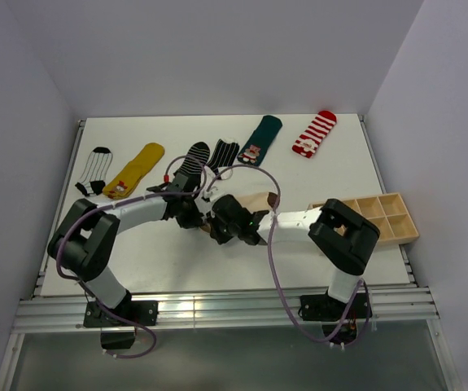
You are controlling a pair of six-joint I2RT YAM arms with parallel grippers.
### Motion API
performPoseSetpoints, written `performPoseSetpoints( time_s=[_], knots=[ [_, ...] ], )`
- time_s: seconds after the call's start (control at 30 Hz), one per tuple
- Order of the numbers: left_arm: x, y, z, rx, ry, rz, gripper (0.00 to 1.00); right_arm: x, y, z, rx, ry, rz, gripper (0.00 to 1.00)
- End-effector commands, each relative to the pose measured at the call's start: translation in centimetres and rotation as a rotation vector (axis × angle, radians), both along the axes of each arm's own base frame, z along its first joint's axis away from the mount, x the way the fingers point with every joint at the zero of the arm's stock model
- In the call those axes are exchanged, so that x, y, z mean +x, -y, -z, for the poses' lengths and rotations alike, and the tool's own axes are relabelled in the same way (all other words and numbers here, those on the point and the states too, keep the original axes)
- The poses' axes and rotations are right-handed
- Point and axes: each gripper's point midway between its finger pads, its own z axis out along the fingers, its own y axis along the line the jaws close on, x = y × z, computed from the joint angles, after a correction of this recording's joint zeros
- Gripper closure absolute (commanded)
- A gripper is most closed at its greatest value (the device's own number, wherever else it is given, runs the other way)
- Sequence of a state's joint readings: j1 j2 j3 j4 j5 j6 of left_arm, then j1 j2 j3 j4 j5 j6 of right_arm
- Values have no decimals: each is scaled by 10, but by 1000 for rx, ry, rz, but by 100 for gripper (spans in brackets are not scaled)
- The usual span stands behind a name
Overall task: Roll the socks
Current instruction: Roll the sock at the center of the board.
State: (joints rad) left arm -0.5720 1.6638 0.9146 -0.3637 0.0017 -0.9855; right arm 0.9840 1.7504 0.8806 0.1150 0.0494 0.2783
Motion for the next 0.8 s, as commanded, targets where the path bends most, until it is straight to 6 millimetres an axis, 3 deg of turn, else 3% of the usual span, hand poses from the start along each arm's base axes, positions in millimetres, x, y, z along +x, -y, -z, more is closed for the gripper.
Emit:
performPoseSetpoints(
  time_s=[0.0,0.03,0.1,0.23,0.33,0.5,0.77],
  knots=[
    [-5,-22,7,56,4,-86,82,-17,5,4,76,-257,-29,100],
    [-5,-23,7,45,6,-113,75,-10,11,5,92,-288,-3,100],
    [0,-20,2,4,42,-152,71,-12,14,8,148,-381,3,100],
    [6,-14,-12,-78,106,-196,50,-23,15,9,256,-537,8,100],
    [8,-8,-22,-149,152,-202,42,-28,17,10,352,-663,26,100],
    [7,-1,-41,-236,251,-182,41,-20,21,5,515,-812,93,100],
    [-4,13,-41,-305,338,-109,46,-20,30,15,618,-976,195,100]
  ],
)
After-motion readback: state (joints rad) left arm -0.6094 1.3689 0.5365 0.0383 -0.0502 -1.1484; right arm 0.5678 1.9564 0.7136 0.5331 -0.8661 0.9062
